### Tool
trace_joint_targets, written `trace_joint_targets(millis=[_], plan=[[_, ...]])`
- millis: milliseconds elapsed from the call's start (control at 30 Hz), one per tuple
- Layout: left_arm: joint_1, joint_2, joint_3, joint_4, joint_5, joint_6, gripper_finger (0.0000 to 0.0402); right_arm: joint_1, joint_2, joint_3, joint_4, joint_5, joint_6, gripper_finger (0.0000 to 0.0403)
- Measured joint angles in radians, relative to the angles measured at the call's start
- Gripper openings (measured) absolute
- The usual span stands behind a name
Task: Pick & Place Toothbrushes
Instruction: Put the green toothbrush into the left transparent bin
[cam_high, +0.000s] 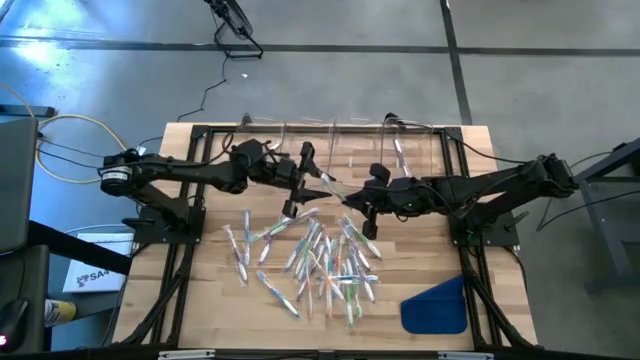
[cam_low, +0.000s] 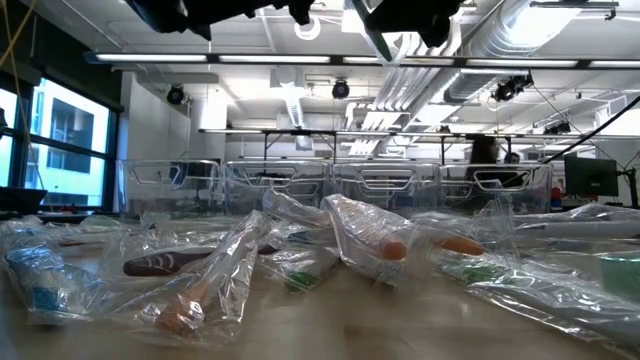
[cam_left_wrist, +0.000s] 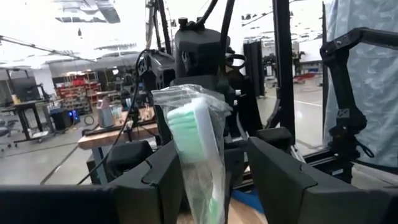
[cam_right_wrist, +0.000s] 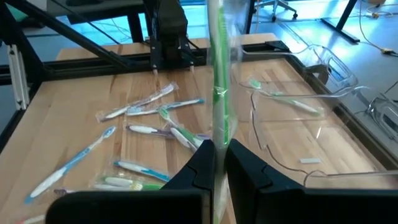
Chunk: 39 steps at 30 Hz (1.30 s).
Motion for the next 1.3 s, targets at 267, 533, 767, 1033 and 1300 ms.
trace_joint_targets(millis=[267, 533, 767, 1033, 1300], plan=[[0.0, 0.0, 0.0, -0.023, -0.003, 0.002, 0.0127, 0.0, 0.0, 0.0, 0.001, 0.0, 0.0, 0.0015], [0.0, 0.0, 0.0, -0.034, -0.002, -0.002, 0.0024, 0.0, 0.0, 0.0, 0.0, 0.007, -0.001, 0.0015], [-0.001, 0.0, -0.001, -0.037, 0.008, 0.025, 0.0011, -0.001, 0.0, 0.0, 0.0, -0.01, 0.001, 0.0041], [0.0, 0.0, -0.001, -0.037, 0.067, 0.049, 0.0008, 0.001, -0.005, 0.0, 0.056, -0.003, 0.011, 0.0114], [0.067, -0.011, -0.002, -0.041, 0.135, 0.009, 0.0008, 0.023, -0.084, 0.0, 0.013, -0.007, 0.008, 0.0184]])
